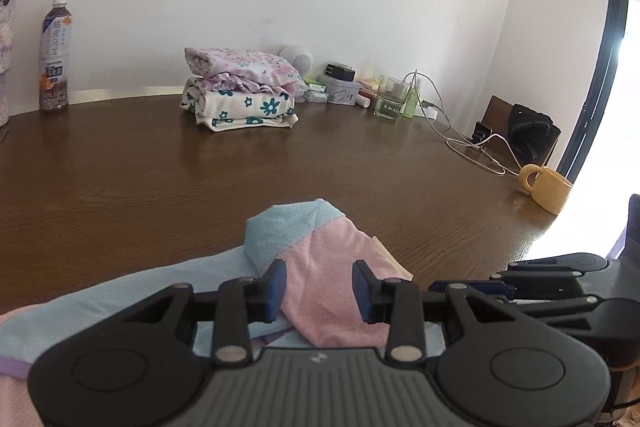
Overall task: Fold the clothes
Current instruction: 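Open the right gripper and release the folded garment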
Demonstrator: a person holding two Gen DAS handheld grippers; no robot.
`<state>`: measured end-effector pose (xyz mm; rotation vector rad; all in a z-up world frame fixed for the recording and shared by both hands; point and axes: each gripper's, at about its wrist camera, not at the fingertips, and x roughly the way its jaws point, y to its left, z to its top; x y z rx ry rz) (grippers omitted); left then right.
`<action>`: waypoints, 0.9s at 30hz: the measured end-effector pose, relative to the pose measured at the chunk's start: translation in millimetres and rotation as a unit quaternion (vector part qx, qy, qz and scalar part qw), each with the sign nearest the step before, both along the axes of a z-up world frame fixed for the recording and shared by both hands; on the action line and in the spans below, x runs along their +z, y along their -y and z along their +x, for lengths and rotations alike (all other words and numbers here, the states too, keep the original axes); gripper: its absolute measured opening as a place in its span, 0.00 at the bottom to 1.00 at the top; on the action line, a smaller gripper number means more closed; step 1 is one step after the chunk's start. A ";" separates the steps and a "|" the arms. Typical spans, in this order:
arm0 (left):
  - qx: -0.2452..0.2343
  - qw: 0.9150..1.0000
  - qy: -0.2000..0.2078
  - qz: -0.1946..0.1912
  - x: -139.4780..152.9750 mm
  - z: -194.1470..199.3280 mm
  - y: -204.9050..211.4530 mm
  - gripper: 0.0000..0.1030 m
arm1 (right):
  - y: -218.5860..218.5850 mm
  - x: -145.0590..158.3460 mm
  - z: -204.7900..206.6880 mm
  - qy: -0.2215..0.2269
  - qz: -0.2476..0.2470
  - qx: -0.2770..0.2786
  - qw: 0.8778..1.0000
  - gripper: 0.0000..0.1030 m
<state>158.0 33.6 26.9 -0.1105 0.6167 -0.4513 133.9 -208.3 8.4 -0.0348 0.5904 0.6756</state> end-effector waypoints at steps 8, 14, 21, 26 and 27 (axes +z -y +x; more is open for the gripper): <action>0.026 1.000 0.016 -0.003 8.9 29.9 13.3 0.31 | -6.5 5.2 -13.2 0.018 0.010 0.030 0.999 0.13; 0.051 0.998 -0.043 0.009 -8.9 68.3 15.4 0.29 | -18.8 -2.0 -15.7 0.008 -0.005 0.057 0.998 0.13; 0.052 0.998 -0.021 -0.023 11.8 32.4 -16.3 0.34 | 27.9 19.1 -22.9 0.056 0.009 0.034 0.998 0.27; -0.041 0.998 0.007 0.042 21.4 -32.6 5.4 0.47 | 36.1 8.1 -22.1 0.048 -0.042 0.050 0.997 0.27; -0.057 0.996 0.012 0.062 18.8 -43.7 14.1 0.49 | 35.7 5.6 -22.2 0.047 -0.052 0.055 0.996 0.27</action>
